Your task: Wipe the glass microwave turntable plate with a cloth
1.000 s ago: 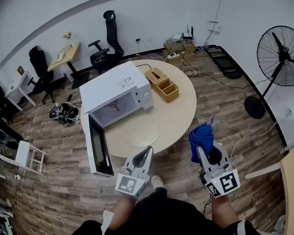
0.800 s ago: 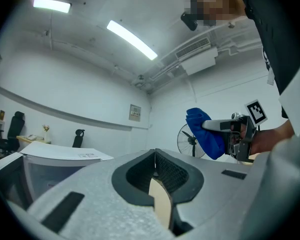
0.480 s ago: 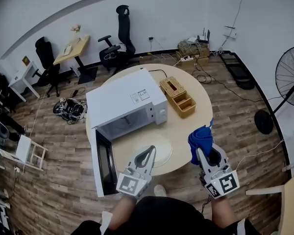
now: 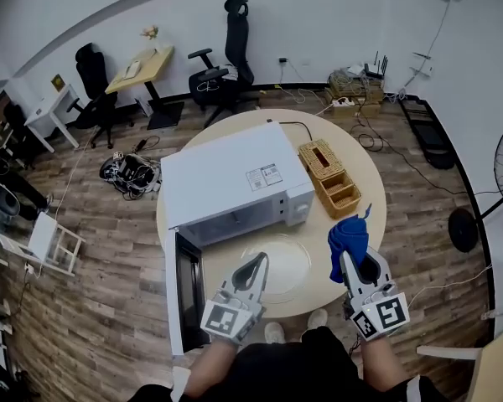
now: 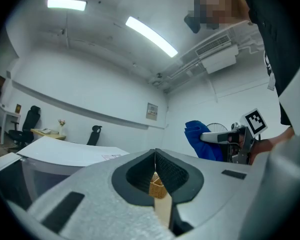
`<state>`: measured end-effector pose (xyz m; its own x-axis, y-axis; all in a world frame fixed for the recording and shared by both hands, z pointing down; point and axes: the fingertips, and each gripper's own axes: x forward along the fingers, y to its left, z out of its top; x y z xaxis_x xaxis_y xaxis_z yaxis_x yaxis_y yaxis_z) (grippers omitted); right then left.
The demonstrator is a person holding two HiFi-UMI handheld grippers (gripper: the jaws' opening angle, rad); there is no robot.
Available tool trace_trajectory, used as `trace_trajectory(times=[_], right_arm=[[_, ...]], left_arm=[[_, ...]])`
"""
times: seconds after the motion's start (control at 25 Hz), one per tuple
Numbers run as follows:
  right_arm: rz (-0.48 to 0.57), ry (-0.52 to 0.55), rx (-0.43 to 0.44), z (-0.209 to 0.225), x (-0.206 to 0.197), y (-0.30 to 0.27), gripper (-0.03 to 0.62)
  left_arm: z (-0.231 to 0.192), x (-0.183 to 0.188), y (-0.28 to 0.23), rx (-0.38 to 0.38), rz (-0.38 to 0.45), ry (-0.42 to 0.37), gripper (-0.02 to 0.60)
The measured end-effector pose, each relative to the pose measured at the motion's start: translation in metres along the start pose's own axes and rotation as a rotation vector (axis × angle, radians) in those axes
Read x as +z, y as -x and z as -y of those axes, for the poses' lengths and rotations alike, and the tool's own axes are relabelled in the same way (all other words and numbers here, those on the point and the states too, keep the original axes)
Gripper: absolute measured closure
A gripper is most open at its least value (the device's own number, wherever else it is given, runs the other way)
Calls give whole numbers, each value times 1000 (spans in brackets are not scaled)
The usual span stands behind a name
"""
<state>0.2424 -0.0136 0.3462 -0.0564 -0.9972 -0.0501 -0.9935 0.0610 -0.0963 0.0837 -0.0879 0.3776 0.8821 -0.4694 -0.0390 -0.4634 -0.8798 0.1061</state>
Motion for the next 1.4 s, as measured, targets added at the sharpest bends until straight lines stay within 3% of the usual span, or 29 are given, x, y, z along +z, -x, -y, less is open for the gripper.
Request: trace_trajectory(times=[0.16,0.44,0.72,1.4], right_arm=[[-12,-86,67,13,-11,-34,520],[-103,-95,226,10,-45,-88,520],[-235,-131,329,-3,-99,-123,522],[-508,-100,558,-69,-223,-145,522]], left_arm=[[-24,-11,-6,75,-40,-24,575],[-56,-30,-14,212,-98,-40,575],[-77,-50,-21,279,-126,-45,575],[-99,-114,33,445,-224,37,575]])
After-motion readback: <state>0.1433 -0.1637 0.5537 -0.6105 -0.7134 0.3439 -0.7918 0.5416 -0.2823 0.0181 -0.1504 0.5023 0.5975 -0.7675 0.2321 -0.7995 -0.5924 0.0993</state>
